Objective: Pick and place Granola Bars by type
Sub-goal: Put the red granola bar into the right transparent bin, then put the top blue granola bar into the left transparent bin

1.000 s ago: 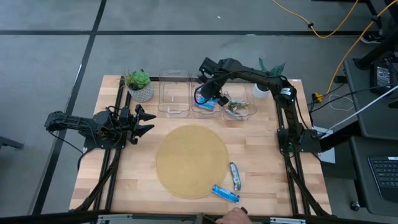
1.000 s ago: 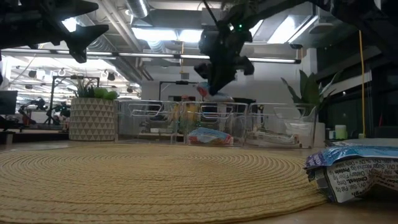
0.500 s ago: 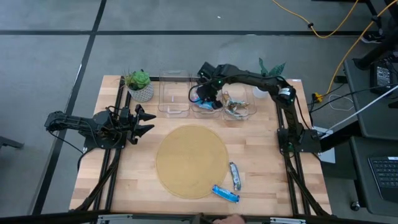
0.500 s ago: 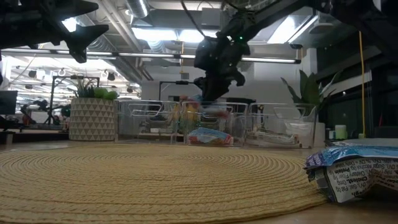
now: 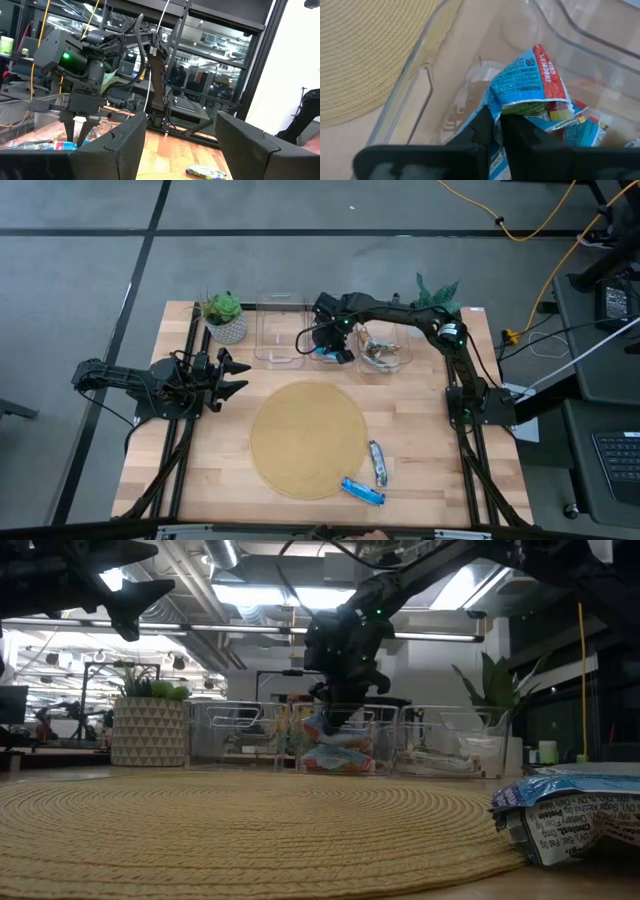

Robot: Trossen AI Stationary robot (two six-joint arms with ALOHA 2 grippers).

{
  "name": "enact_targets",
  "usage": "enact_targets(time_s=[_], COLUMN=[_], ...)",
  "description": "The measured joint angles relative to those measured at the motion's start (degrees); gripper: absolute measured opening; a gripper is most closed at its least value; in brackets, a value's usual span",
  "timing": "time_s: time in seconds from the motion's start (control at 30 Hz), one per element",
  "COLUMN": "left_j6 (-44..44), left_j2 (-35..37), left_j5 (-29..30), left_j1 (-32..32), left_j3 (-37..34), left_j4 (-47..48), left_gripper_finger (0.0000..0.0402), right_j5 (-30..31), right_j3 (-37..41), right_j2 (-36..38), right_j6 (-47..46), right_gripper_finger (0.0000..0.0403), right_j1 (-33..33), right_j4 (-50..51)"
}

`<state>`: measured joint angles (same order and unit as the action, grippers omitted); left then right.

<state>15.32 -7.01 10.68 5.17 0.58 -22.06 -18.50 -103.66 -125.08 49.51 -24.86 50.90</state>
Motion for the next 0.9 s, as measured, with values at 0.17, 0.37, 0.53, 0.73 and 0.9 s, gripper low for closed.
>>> enact_targets(time_s=[0.17,0.37,0.53,0.73,0.9], left_j6=[0.0,0.0,0.0,0.0,0.0], left_j2=[0.0,0.0,0.0,0.0,0.0], left_j5=[0.0,0.0,0.0,0.0,0.0], left_j1=[0.0,0.0,0.0,0.0,0.0], left_j3=[0.0,0.0,0.0,0.0,0.0], left_j4=[0.0,0.0,0.0,0.0,0.0], left_gripper_finger=[0.0226,0.0226,0.0226,0.0226,0.0226], right_j5=[0.0,-0.1,0.2,6.1,15.1], right_j3=[0.0,0.0,0.0,-0.6,-0.6], right_j2=[0.0,0.0,0.0,0.1,1.5], right_j6=[-1.1,-2.0,-4.4,-7.7,-10.2], right_gripper_finger=[0.0041,0.0048,0.0092,0.0174,0.0212], right_j1=[0.0,0.0,0.0,0.1,0.9], right_j4=[-0.1,-0.1,-0.4,-0.4,-0.3])
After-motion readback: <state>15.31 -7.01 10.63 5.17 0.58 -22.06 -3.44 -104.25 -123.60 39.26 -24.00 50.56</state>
